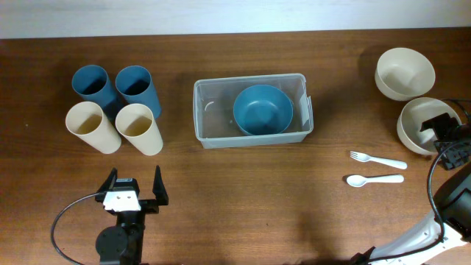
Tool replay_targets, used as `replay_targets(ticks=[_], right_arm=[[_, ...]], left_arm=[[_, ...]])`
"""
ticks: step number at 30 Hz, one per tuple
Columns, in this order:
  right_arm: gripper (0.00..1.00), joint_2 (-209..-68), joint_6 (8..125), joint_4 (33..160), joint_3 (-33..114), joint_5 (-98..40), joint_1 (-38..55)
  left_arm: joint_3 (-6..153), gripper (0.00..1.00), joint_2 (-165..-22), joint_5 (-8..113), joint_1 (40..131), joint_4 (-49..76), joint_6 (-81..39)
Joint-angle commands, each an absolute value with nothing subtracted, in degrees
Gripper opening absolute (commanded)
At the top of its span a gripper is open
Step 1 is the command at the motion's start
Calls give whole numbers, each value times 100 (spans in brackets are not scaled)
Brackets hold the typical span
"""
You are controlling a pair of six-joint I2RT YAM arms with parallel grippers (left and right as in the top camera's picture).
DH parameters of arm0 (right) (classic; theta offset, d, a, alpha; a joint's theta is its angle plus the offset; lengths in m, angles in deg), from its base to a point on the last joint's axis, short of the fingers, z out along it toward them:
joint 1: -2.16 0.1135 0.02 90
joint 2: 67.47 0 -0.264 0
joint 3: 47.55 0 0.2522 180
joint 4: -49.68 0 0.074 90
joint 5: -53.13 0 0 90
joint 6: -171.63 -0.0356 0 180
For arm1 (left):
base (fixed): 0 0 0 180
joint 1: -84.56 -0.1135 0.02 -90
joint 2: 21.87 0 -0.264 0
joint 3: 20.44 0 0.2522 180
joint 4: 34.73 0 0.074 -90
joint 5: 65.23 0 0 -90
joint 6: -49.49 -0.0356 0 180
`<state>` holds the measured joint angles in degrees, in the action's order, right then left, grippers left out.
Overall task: Pack container
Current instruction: 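Lower the right gripper onto the front cream bowl's rim and close, then lift the cream bowl and carry it over the container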
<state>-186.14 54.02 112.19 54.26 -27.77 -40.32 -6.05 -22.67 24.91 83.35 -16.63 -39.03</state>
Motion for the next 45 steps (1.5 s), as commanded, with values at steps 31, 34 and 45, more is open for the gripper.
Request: replay_targets(ticks=[31, 34, 45], right_arm=[[39, -18684, 5441, 10948, 5074, -3000, -4023], [30, -18684, 5439, 10953, 5074, -2998, -4023], [3, -18592, 5373, 11149, 5177, -2849, -4023]], left_arm=[[-618, 100, -2217, 2480, 8300, -1624, -3973], [-618, 100, -2217, 2478, 8300, -1624, -3975], [-618, 100, -2217, 2478, 8300, -1622, -3973]])
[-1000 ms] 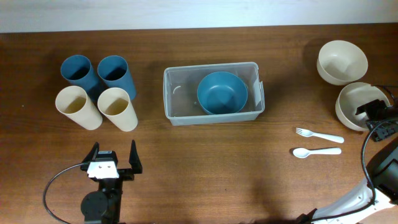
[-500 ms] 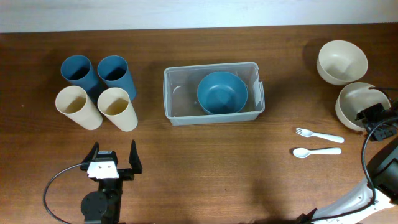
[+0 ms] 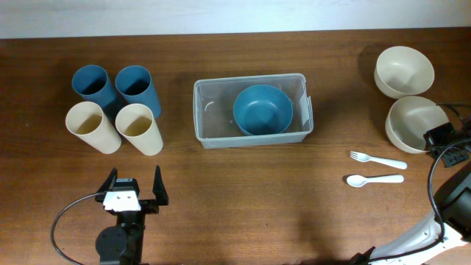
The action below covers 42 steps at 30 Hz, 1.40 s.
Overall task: Pack container
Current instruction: 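Lift the cream bowl and carry it over the container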
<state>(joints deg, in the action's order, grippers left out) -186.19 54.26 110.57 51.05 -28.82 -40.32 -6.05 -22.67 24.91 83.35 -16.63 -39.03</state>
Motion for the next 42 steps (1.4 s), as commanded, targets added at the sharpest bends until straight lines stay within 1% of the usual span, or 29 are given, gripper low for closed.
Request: replay_targets(ticks=[1, 8, 15, 23, 25, 27, 31, 33, 37, 40, 42], right_arm=[[4, -18570, 5373, 11215, 5225, -2847, -4025], [4, -18282, 5378, 11836, 5581, -2788, -4030], [4, -17860, 5636, 12408, 5846, -1881, -4028], [4, -17440, 5787, 12587, 5870, -1815, -4030], [4, -17440, 5861, 12603, 5870, -1483, -4030], [4, -17432, 6152, 12533, 5870, -864, -4028], [4, -17318, 6173, 12520, 5881, 132, -4017], [3, -17233, 6186, 12524, 5881, 375, -3960], [4, -17021, 6221, 12570, 5881, 377, -3632], [4, -16831, 6235, 12563, 5881, 342, -3173], [4, -16713, 6232, 12561, 5948, 290, -2701]], left_arm=[[-618, 100, -2217, 2478, 8300, -1622, -3975], [-618, 100, -2217, 2480, 8300, -1622, -3973], [-618, 100, -2221, 2478, 8300, -1622, -3973], [-618, 100, -2221, 2478, 8300, -1622, -3975], [-618, 100, -2221, 2478, 8300, -1622, -3975], [-618, 100, -2221, 2478, 8300, -1622, -3973], [-618, 100, -2221, 2478, 8300, -1622, -3975], [-618, 100, -2221, 2478, 8300, -1622, -3975], [-618, 100, -2221, 2478, 8300, -1622, -3973], [-618, 100, -2221, 2478, 8300, -1622, -3975], [-618, 100, -2221, 2478, 8300, -1622, -3975]])
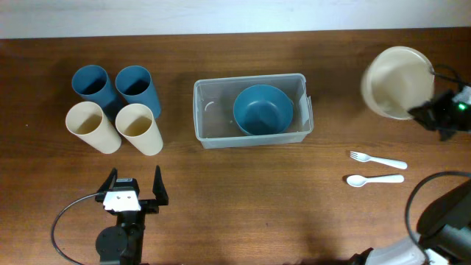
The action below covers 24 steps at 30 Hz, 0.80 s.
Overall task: Pack container
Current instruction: 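Lift the cream bowl and carry it over the container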
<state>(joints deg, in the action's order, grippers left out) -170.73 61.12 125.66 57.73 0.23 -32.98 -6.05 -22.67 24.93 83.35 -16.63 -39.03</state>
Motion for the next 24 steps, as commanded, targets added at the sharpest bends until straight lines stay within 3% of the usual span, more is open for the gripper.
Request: replay_targets(ticks=[1, 12, 24], right_arm=[[4, -16686, 6228, 12568, 6009, 204, -2498], [4, -16789, 5382, 12301, 6449, -1868, 114], [4, -17292, 5046, 12148, 6449, -2309, 1150]], left_arm=[[-618, 100, -2221, 2478, 8300, -1622, -3975], [-618, 100, -2221, 2478, 8300, -1622, -3975], [-618, 100, -2221, 2478, 8300, -1622, -3975]])
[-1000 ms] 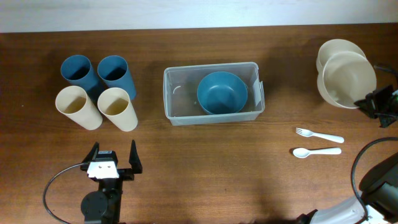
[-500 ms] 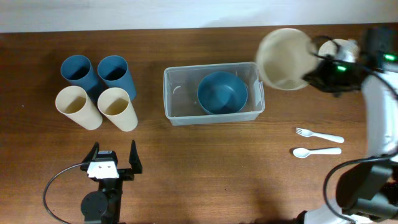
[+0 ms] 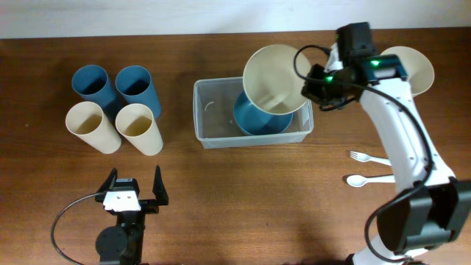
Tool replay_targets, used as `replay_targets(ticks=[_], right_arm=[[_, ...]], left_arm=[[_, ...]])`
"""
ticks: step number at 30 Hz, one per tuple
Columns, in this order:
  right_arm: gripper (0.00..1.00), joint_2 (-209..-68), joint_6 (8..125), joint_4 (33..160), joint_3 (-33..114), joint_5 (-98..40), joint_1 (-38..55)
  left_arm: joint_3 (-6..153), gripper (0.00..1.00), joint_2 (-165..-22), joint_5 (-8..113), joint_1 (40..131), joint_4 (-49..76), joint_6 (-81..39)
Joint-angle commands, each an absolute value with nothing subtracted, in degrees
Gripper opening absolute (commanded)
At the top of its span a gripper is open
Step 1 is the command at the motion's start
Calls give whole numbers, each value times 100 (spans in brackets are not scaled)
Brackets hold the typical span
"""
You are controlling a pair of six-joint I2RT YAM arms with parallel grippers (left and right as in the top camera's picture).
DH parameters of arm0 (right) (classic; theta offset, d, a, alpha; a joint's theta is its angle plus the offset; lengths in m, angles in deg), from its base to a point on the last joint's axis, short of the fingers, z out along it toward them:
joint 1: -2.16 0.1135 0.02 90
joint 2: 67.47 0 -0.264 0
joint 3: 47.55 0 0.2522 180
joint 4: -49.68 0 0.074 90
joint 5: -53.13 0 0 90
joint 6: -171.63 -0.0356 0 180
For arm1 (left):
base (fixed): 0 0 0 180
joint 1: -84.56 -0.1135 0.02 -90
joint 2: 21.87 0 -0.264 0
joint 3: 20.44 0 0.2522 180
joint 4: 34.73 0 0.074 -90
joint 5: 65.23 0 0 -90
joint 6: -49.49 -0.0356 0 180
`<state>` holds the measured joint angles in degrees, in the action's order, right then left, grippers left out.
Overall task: Pack container
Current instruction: 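Lift the cream bowl and carry it over the container, then lower the cream bowl into the blue bowl inside the container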
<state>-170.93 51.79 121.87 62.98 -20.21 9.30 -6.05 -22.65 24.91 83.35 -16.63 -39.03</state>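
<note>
A clear plastic container (image 3: 213, 110) sits mid-table with a blue bowl (image 3: 254, 119) inside it. My right gripper (image 3: 313, 81) is shut on the rim of a cream bowl (image 3: 271, 77), holding it in the air over the container and the blue bowl. A second cream bowl (image 3: 413, 65) rests at the far right, partly behind the arm. My left gripper (image 3: 133, 188) stands open near the front left with nothing between its fingers.
Two blue cups (image 3: 116, 87) and two cream cups (image 3: 114, 126) stand left of the container. A white fork (image 3: 375, 158) and a white spoon (image 3: 372, 179) lie at the right front.
My right gripper has moved left with the cream bowl, from over the far right of the table to above the container. The left arm has not moved.
My right gripper was at the nearer cream bowl on the table at the far right. Then it gripped that bowl's rim, the bowl having shifted. Then the bowl was up in the air over the other cream bowl, and now it hangs over the container.
</note>
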Motion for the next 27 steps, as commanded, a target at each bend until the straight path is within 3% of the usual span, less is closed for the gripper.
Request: replay_targets(ticks=[1, 27], right_arm=[[4, -17325, 5046, 12146, 6449, -2333, 1183], [4, -18122, 4960, 11910, 6447, -2355, 1229]], left_arm=[[-618, 100, -2221, 2478, 8300, -1622, -3973], [-618, 100, -2221, 2478, 8300, -1622, -3975]])
